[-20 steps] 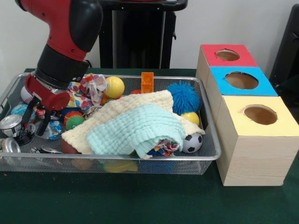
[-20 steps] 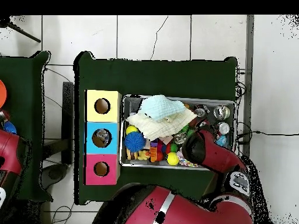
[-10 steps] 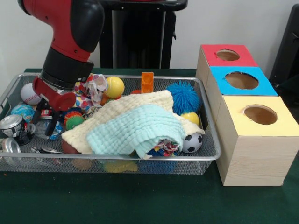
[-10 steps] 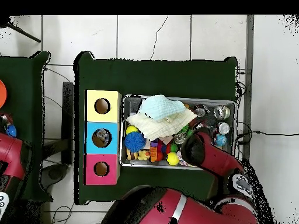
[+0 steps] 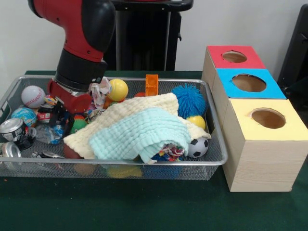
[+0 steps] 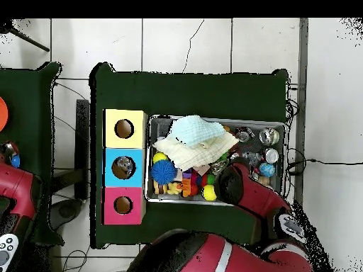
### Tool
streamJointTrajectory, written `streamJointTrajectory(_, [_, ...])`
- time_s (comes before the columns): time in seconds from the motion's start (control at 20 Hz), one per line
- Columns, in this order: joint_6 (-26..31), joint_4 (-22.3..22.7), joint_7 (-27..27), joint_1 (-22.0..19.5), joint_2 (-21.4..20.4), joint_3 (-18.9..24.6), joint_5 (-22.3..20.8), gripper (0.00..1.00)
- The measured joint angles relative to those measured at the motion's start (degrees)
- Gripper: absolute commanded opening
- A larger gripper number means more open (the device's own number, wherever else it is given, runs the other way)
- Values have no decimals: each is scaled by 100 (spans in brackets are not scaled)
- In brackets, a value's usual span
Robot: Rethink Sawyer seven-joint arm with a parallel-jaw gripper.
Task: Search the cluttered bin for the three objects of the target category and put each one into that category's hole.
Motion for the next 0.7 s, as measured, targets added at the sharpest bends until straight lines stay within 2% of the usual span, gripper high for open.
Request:
streamJointTrajectory(0.35, [-1, 67, 0, 31, 25, -12, 1, 100])
streamJointTrajectory(0.7, [-1, 66, 0, 151, 286, -141, 8, 100])
